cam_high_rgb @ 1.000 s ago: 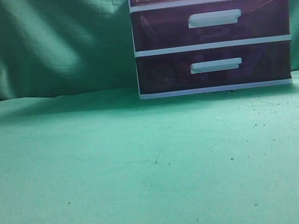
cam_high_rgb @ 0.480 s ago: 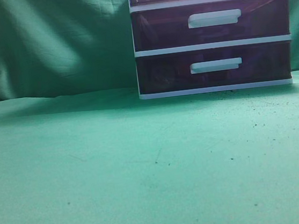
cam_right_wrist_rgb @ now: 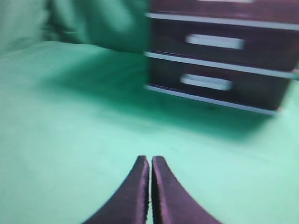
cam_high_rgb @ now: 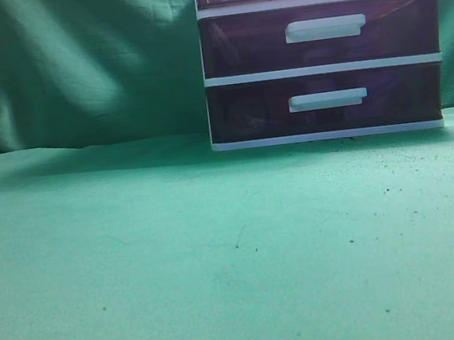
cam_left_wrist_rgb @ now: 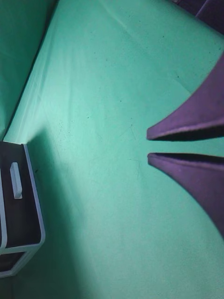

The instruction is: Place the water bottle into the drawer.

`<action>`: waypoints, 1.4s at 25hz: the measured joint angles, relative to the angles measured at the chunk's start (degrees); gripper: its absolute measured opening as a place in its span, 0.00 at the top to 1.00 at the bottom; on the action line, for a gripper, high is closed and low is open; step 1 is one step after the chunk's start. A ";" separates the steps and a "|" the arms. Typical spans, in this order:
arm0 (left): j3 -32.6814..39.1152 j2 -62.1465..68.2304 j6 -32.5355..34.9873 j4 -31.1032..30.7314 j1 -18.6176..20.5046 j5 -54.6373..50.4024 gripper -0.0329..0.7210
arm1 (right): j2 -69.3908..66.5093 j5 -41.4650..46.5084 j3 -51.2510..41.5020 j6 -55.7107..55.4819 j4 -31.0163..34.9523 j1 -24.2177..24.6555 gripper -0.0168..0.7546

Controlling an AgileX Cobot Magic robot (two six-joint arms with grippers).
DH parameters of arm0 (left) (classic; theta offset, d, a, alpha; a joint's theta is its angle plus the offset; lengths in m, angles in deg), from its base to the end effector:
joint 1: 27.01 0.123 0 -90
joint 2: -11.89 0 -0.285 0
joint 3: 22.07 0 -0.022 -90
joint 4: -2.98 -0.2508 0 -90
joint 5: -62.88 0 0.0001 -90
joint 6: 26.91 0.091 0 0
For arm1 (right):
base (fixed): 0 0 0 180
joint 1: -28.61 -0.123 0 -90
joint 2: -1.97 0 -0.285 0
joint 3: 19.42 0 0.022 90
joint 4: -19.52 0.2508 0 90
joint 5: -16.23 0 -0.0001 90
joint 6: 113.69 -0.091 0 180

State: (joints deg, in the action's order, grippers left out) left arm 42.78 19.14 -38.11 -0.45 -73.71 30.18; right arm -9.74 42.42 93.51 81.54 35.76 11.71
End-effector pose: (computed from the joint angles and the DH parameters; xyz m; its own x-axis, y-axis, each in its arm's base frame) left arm 0.0276 -0.0250 0.2337 -0.2749 0.0810 -0.9581 0.6733 0.7276 -0.1317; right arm 0.0448 0.0254 0.2292 -0.2283 -0.0799 -0.9703 -0.4054 0.9139 0.0201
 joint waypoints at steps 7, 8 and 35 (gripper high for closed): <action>0.00 0.00 -0.09 0.00 0.00 0.00 0.87 | 4.32 -0.97 -6.17 -0.35 -1.70 13.78 0.98; 0.00 0.00 -0.09 0.00 0.00 0.00 0.87 | 4.35 -1.09 -7.07 -0.48 -2.61 13.76 0.98; 0.00 0.00 -0.09 0.00 -0.04 0.00 0.87 | 4.43 -4.28 -11.62 -13.55 -14.56 14.03 0.98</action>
State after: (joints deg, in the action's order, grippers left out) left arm 42.78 19.14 -38.20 -0.45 -73.75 30.18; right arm -5.31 38.14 81.89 68.00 21.21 25.74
